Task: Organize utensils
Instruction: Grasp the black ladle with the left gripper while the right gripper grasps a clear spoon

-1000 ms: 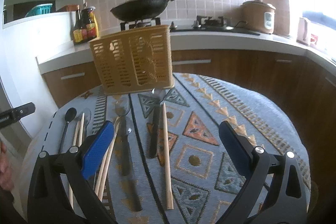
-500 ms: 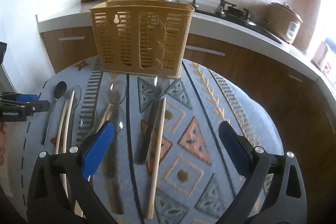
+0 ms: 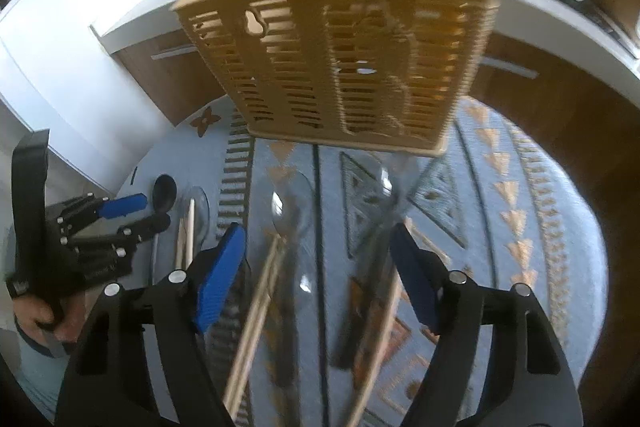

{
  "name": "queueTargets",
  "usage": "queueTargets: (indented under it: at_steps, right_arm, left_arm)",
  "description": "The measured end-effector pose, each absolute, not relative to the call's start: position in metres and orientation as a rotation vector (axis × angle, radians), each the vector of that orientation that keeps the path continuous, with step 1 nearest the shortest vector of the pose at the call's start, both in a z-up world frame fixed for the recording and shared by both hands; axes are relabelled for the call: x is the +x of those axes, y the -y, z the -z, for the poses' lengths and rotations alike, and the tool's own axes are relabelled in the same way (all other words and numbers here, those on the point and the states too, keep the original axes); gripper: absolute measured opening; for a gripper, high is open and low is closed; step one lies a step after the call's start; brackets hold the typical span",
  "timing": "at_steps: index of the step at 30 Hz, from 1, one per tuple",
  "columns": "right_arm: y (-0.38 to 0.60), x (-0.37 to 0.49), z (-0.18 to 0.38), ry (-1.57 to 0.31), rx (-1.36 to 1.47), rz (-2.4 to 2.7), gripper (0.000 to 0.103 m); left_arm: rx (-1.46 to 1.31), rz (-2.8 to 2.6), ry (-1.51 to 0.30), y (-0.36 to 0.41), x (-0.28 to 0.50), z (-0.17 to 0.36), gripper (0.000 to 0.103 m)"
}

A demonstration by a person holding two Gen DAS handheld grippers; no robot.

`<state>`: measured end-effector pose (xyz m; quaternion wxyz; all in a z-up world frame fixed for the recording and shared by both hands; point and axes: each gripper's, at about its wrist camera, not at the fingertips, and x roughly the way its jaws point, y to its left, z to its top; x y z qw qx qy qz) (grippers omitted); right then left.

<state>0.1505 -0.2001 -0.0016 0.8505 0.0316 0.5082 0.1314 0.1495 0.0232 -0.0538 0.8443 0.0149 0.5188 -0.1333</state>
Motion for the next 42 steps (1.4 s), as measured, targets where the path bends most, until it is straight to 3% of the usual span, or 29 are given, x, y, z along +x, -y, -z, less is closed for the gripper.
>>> queueTargets:
  at_steps: [11,17,22,26,29,33,36,37,38,40,42]
  right_arm:
    - [0.173,0.202,0.031,-1.211,0.078,-0.303,0.07]
    - [0.159,0.209,0.034,-1.24,0.045,-0.327,0.061]
    - [0.139,0.217,0.045,-1.255,-0.022,-0.311,0.054]
    - [0.131,0.217,0.047,-1.254,-0.055,-0.299,0.046]
    - [0.128,0.216,0.05,-1.262,-0.054,-0.291,0.046]
    - [0.122,0.217,0.052,-1.264,-0.09,-0.281,0.046]
    - [0.12,0.212,0.05,-1.254,-0.143,-0.265,0.046]
    - [0.119,0.207,0.049,-1.249,-0.161,-0.258,0.043]
    - [0.116,0.205,0.05,-1.236,-0.188,-0.241,0.032]
    - [0.114,0.2,0.053,-1.233,-0.18,-0.257,0.03]
    - [0.115,0.195,0.054,-1.227,-0.171,-0.267,0.03]
  left_arm:
    - [0.049,0.265,-1.075,-0.014,0.176,0.057,0.05]
    - [0.045,0.263,-1.082,-0.011,0.186,0.054,0.052]
    - [0.075,0.251,-1.093,-0.016,0.195,0.053,0.035]
    - [0.043,0.279,-1.126,-0.025,0.201,0.052,0.034]
    - [0.028,0.284,-1.14,-0.029,0.206,0.053,0.035]
    - [0.027,0.281,-1.16,-0.031,0.208,0.053,0.051]
    - [0.049,0.259,-1.152,-0.032,0.208,0.054,0.051]
    - [0.055,0.252,-1.15,-0.031,0.208,0.054,0.049]
    - [0.063,0.239,-1.144,-0.031,0.208,0.054,0.048]
    - [0.099,0.201,-1.126,-0.023,0.2,0.056,0.036]
    - [0.106,0.204,-1.115,-0.023,0.193,0.056,0.036]
